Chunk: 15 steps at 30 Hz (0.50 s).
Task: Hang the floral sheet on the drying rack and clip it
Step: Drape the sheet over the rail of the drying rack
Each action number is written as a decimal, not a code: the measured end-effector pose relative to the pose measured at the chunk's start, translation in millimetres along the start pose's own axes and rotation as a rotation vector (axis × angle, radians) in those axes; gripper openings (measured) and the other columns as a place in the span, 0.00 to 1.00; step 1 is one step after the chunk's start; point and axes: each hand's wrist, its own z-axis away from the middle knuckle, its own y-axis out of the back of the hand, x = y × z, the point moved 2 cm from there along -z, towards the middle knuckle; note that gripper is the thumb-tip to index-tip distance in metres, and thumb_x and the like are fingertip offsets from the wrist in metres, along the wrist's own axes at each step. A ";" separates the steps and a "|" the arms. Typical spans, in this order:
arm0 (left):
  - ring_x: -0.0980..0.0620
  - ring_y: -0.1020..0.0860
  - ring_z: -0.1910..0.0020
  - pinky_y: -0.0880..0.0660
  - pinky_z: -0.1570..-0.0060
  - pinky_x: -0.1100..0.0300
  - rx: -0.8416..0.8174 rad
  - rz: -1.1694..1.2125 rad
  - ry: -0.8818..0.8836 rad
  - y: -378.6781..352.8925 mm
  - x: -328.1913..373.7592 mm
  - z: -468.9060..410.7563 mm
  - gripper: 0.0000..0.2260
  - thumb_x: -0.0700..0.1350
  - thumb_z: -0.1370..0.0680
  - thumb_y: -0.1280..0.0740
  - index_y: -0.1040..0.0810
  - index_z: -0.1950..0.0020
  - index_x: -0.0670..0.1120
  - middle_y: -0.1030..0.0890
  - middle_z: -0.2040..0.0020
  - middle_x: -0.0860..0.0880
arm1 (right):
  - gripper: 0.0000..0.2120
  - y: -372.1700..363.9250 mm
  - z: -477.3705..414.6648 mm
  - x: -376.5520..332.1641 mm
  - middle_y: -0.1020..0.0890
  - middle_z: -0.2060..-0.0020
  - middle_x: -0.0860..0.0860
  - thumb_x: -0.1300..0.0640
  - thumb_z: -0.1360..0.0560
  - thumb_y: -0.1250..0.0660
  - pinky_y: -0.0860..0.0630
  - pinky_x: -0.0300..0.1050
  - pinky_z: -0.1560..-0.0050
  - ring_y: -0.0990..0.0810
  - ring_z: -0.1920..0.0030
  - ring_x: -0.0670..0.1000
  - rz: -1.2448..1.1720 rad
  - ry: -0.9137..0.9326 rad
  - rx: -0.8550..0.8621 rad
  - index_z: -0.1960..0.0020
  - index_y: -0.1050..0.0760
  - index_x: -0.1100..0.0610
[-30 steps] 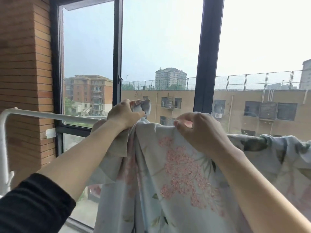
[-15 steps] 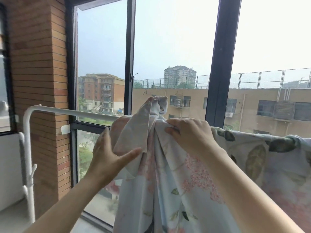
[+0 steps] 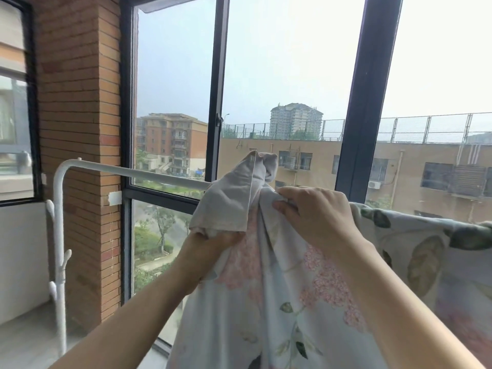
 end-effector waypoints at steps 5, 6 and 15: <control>0.52 0.38 0.87 0.37 0.80 0.67 -0.073 -0.094 -0.194 26.6 56.8 -13.8 0.24 0.44 0.28 0.32 0.35 0.82 0.42 0.36 0.87 0.46 | 0.15 -0.7 0.0 -3.8 0.17 0.52 0.43 0.41 0.22 0.46 0.37 0.44 0.63 0.20 0.49 0.51 0.005 0.029 0.032 0.47 0.25 0.45; 0.52 0.42 0.88 0.40 0.81 0.67 -0.045 -0.108 -0.234 30.3 73.6 -21.7 0.26 0.42 0.26 0.34 0.38 0.83 0.43 0.39 0.88 0.47 | 0.15 -0.8 -0.2 -5.4 0.17 0.52 0.43 0.41 0.21 0.47 0.38 0.45 0.63 0.20 0.50 0.51 0.008 0.037 0.037 0.48 0.25 0.46; 0.53 0.21 0.60 0.29 0.58 0.58 0.056 -0.602 -0.188 -3.3 137.7 -117.0 0.19 0.59 0.30 0.29 0.22 0.52 0.44 0.18 0.61 0.48 | 0.17 7.0 -3.0 7.3 0.18 0.57 0.49 0.45 0.20 0.48 0.38 0.47 0.62 0.21 0.52 0.56 -0.052 -0.170 0.053 0.56 0.26 0.52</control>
